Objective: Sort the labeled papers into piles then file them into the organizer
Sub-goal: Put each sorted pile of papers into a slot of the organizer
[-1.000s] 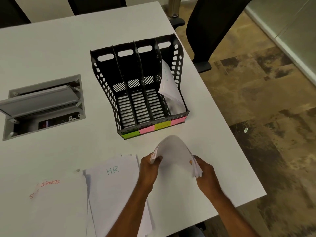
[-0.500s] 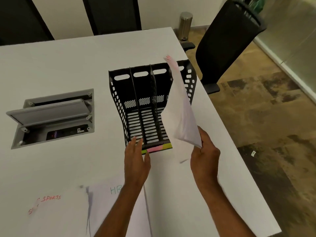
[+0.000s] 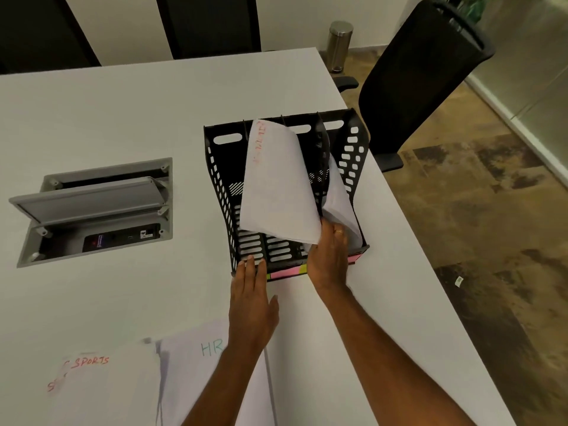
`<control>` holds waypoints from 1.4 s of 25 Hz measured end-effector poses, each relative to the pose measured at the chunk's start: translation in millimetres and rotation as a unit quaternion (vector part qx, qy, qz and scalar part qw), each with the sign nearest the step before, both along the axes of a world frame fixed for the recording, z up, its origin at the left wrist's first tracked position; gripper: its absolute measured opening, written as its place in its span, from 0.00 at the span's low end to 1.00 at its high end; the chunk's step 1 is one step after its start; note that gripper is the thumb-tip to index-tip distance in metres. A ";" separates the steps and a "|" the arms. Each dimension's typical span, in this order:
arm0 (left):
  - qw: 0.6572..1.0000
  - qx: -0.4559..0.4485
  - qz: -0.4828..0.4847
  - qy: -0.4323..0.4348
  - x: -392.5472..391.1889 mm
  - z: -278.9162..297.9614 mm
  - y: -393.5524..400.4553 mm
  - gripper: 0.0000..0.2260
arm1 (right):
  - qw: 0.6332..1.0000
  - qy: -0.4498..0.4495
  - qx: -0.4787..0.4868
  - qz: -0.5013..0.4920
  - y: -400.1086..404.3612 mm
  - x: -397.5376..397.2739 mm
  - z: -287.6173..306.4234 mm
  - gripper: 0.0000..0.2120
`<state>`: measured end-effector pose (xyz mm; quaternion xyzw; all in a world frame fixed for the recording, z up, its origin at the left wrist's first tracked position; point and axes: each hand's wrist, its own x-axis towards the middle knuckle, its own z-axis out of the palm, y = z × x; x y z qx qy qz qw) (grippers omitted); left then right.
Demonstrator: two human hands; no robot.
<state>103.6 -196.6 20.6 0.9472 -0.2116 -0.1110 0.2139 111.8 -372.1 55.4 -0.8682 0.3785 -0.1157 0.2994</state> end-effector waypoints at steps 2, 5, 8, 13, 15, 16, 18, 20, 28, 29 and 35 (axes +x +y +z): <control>1.000 -0.002 0.002 -0.003 -1.2 -1.0 -0.4 0.35 | 0.999 0.013 0.022 0.022 -8.8 4.1 -2.8 0.24; 1.000 -0.001 0.005 -0.007 -0.9 -3.2 -0.9 0.35 | 0.994 0.088 -0.046 0.046 -19.2 6.8 -2.6 0.14; 1.000 0.003 0.006 -0.008 0.0 -6.4 -0.7 0.35 | 0.996 0.078 -0.035 0.034 -24.6 3.4 -1.3 0.18; 1.000 0.013 -0.002 -0.009 1.2 -8.9 0.8 0.36 | 0.998 -0.048 0.024 -0.021 -19.6 -12.8 2.3 0.26; 1.000 0.012 -0.011 -0.013 0.6 -5.8 1.8 0.36 | 0.994 -0.087 0.054 -0.041 -11.8 -28.2 4.2 0.26; 1.000 0.013 -0.010 -0.016 -3.5 -3.9 4.0 0.36 | 0.991 -0.104 0.068 -0.046 -4.7 -41.2 2.3 0.26; 1.000 0.011 0.014 -0.018 -19.9 -3.5 17.0 0.34 | 0.986 -0.118 0.101 -0.053 20.0 -78.8 -7.6 0.22; 0.997 -0.003 0.074 0.010 -48.4 -8.9 41.5 0.32 | 0.981 -0.075 0.172 -0.055 55.1 -125.2 -25.6 0.15; 0.947 0.092 0.269 0.149 -160.8 -36.2 160.5 0.32 | 0.924 0.174 0.338 -0.027 184.8 -218.5 -71.6 0.17; 0.943 0.102 0.268 0.168 -164.5 -38.2 166.4 0.32 | 0.921 0.170 0.350 -0.039 188.6 -216.5 -71.9 0.16; 0.944 0.089 0.252 0.193 -169.6 -44.0 178.7 0.30 | 0.872 0.162 0.458 -0.062 208.6 -197.6 -79.5 0.12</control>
